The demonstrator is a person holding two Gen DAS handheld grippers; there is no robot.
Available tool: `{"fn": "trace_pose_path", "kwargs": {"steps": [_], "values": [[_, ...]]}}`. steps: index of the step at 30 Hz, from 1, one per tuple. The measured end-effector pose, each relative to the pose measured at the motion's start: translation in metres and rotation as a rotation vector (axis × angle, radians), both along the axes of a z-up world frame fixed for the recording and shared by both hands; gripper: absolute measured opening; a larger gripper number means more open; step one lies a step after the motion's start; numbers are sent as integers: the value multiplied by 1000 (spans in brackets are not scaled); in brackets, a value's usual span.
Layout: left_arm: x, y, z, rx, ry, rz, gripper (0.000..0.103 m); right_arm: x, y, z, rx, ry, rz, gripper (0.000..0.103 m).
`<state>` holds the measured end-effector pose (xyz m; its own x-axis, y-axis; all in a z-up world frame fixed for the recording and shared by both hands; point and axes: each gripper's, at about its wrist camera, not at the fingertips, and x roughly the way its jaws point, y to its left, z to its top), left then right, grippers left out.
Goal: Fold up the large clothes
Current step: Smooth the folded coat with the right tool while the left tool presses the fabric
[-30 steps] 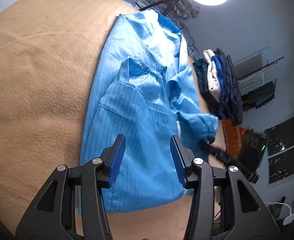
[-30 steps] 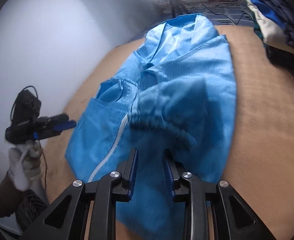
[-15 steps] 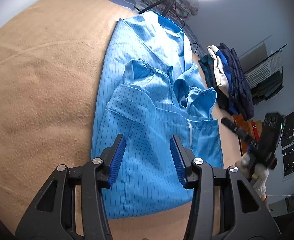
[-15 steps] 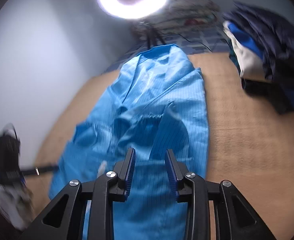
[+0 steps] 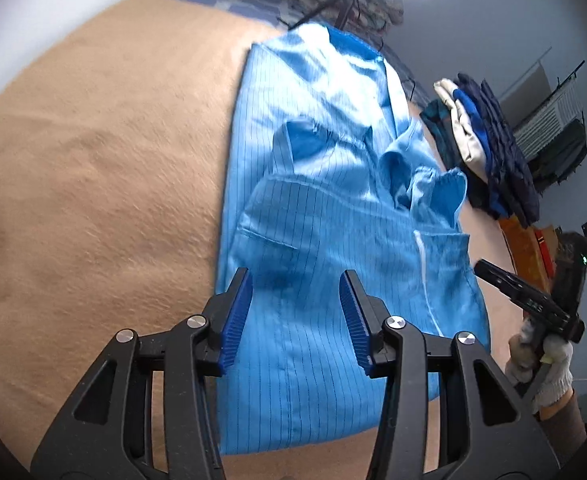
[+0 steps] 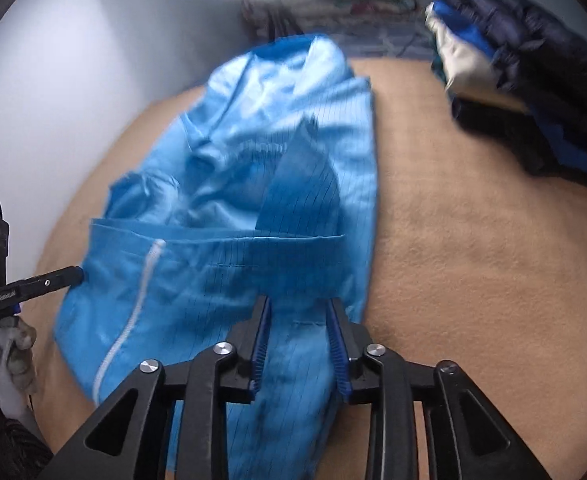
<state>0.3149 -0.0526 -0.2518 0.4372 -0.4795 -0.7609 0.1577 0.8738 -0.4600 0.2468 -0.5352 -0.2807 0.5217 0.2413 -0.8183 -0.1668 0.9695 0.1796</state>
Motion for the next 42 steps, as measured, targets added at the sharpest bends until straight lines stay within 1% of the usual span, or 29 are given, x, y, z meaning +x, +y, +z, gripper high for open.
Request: {"fn": "trace_pose_path", "kwargs": {"steps": [2,3,5,7,9,12,14,15,18,19,20,22,23,24,25,26,27,28,30,33,34,35,36,37,38,39,40,42], "values": [[-1,1,4,34,-19,16,46,-12,-9,8,-3,-31,-11,31],[-2,3,5,39,-22,25,46,-19,-14,10,-2,-33,-13,31],[-1,6,1,38,1,36,46,-27,-23,8,13,-12,-9,37],[0,11,-4,10,22,54,46,-35,-28,6,23,4,-19,38],[1,12,-6,13,29,63,46,-35,-29,5,22,6,-13,39],[1,8,-8,66,11,69,46,-39,-21,9,25,-18,12,39],[2,4,-15,177,5,93,46,-43,-8,12,22,-31,60,39],[2,5,-21,215,10,106,46,-42,0,10,4,-27,82,38],[0,6,-20,226,-1,111,46,-41,20,-14,-152,51,121,37],[-1,7,-20,229,2,110,46,-41,22,-21,-183,65,124,37],[-2,9,-19,222,5,113,46,-43,21,-23,-188,54,126,37],[-2,19,-19,152,30,135,46,-43,16,-19,-174,67,108,38],[-2,23,-18,113,42,144,46,-43,11,-16,-154,69,96,44],[-2,32,-19,27,69,157,46,-44,6,-12,-131,63,78,48],[0,38,-21,-49,98,162,46,-45,1,-10,-114,54,65,56],[1,41,-22,-97,120,165,48,-45,-6,-8,-89,50,48,62],[3,46,-27,-170,155,167,50,-45,-13,-7,-47,55,37,64],[4,49,-31,-216,185,162,50,-42,-18,-10,1,70,35,64],[7,49,-38,-274,225,144,50,-39,-30,-18,98,110,22,64],[10,48,-39,-293,233,134,50,-38,-42,-23,217,108,-12,64],[11,48,-39,-299,238,133,50,-37,-46,-24,259,109,-24,62],[13,47,-40,-301,241,134,50,-35,-50,-26,306,111,-34,58],[14,45,-39,-290,241,133,47,-34,-51,-29,342,118,-41,55],[16,41,-37,-262,233,132,41,-33,-51,-31,359,121,-46,49],[14,38,-36,-206,221,133,21,-31,-49,-33,365,122,-47,34],[13,32,-35,-118,204,134,17,-29,-43,-34,351,131,-37,26],[12,29,-34,-79,186,132,17,-28,-36,-35,313,137,-29,21],[7,21,-27,-8,152,121,17,-28,-20,-30,194,122,-5,19]]}}
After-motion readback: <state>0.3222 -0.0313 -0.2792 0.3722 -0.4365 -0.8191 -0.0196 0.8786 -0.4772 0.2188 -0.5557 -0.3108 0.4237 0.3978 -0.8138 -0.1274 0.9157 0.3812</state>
